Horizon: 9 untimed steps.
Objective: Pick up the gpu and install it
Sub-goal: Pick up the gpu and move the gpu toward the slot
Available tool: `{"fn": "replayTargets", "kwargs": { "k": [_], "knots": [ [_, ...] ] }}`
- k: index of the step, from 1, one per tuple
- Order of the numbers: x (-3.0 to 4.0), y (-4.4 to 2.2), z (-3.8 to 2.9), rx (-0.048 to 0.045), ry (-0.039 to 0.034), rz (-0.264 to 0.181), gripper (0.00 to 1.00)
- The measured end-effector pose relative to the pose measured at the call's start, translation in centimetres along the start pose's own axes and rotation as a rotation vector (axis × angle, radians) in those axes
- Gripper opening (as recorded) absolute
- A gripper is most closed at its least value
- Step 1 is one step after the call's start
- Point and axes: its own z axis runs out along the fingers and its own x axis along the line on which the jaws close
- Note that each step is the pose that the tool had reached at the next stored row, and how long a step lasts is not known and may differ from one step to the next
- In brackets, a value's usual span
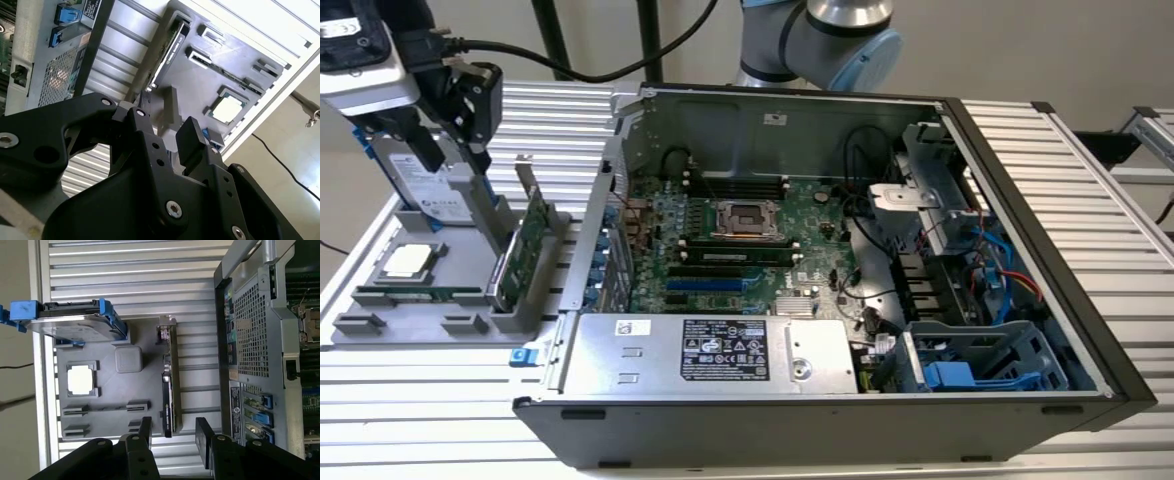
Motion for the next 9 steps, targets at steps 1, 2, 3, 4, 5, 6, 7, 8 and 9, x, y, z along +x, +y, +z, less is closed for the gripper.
{"fn": "replayTargets", "kwargs": {
  "k": [1, 2, 3, 4, 5, 6, 7, 8, 9],
  "knots": [
    [0.00, 0.00, 0.01, 0.0001, 0.0001, 0.000, 1.00],
    [0.00, 0.00, 0.02, -0.0001, 0.0000, 0.000, 1.00],
    [0.00, 0.00, 0.03, 0.0000, -0.0001, 0.000, 1.00],
    [0.00, 0.00, 0.03, 0.0000, 0.0000, 0.000, 1.00],
    [0.00, 0.00, 0.05, -0.0001, -0.0001, 0.000, 1.00],
    [0.00, 0.00, 0.07, -0.0001, -0.0001, 0.000, 1.00],
    [0.00, 0.00, 0.11, -0.0002, -0.0002, 0.000, 1.00],
    [0.00, -0.01, 0.14, -0.0001, -0.0001, 0.000, 1.00],
    [0.00, -0.01, 0.19, 0.0000, 0.0000, 0.000, 1.00]
  ]
}}
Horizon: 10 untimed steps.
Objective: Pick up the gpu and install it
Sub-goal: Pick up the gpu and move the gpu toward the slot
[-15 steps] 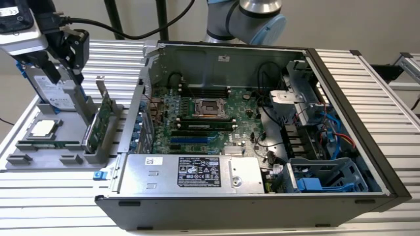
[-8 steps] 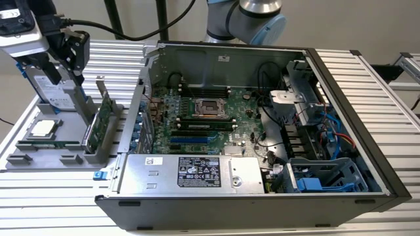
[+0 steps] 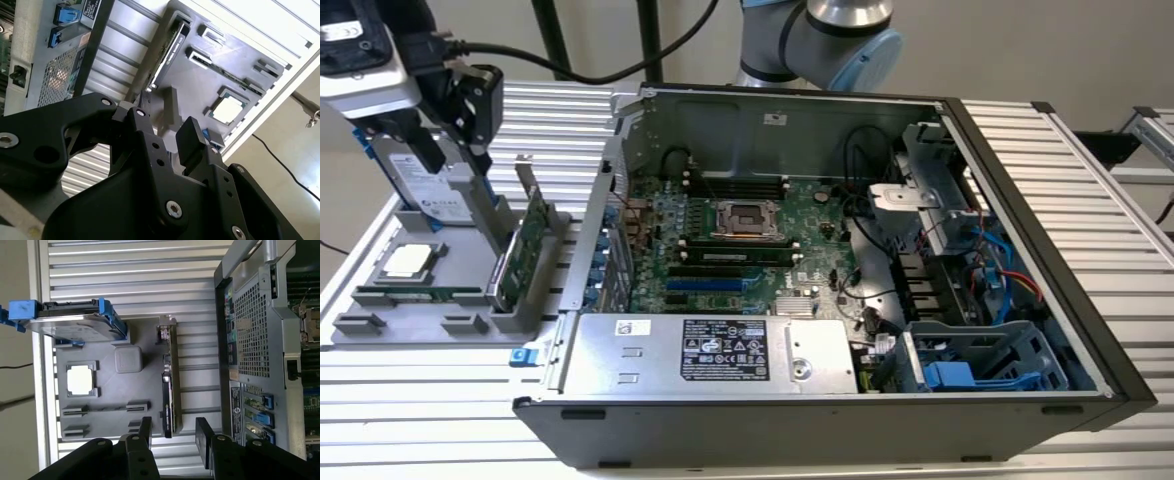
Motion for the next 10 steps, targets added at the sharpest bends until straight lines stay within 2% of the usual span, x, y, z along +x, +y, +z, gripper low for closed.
{"fn": "replayTargets", "kwargs": {
  "k": [10],
  "knots": [
    [0.01, -0.03, 0.41, 0.0000, 0.0000, 0.000, 1.00]
  ]
}}
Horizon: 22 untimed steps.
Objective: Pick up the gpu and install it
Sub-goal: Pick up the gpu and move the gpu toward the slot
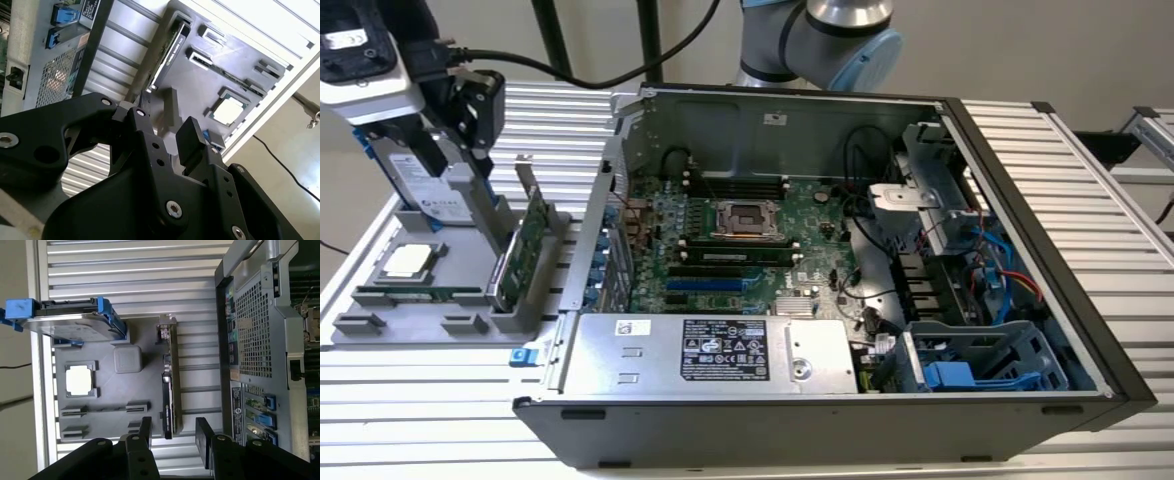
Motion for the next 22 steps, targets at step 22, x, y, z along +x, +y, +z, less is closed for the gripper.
{"fn": "replayTargets", "kwargs": {
  "k": [22],
  "knots": [
    [0.02, -0.08, 1.15, 0.0000, 0.0000, 0.000, 1.00]
  ]
}}
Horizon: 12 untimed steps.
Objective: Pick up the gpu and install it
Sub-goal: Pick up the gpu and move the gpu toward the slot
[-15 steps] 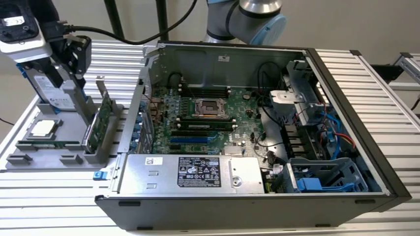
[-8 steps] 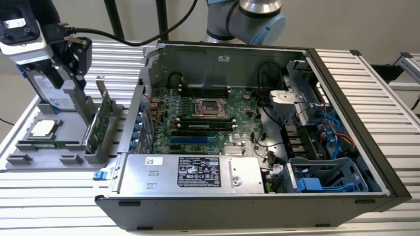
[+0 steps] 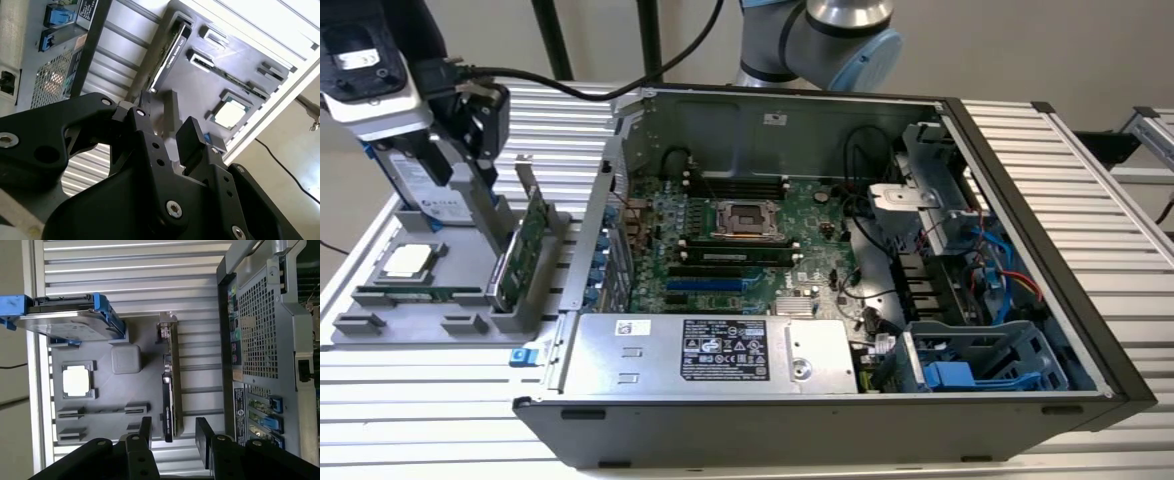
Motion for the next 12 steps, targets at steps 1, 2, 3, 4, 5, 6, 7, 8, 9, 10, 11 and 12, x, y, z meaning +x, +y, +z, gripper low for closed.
{"fn": "replayTargets", "kwargs": {
  "k": [1, 2, 3, 4, 5, 6, 7, 8, 9, 10, 11, 12],
  "knots": [
    [0.00, -0.01, 0.07, 0.0000, 0.0000, 0.000, 1.00],
    [0.00, -0.01, 0.14, 0.0000, 0.0001, 0.000, 1.00],
    [0.00, -0.02, 0.21, 0.0000, 0.0000, 0.000, 1.00],
    [0.00, -0.02, 0.28, -0.0001, 0.0000, 0.000, 1.00],
    [0.01, -0.03, 0.35, -0.0001, 0.0000, 0.000, 1.00],
    [0.01, -0.03, 0.42, -0.0001, -0.0001, 0.000, 1.00],
    [0.01, -0.04, 0.48, 0.0000, 0.0000, 0.000, 1.00],
    [0.01, -0.04, 0.55, -0.0001, -0.0001, 0.000, 1.00],
    [0.01, -0.04, 0.61, -0.0001, -0.0001, 0.000, 1.00],
    [0.01, -0.05, 0.67, -0.0001, -0.0001, 0.000, 1.00],
    [0.01, -0.05, 0.74, 0.0000, 0.0000, 0.000, 1.00],
    [0.01, -0.06, 0.80, 0.0000, -0.0001, 0.000, 1.00]
  ]
}}
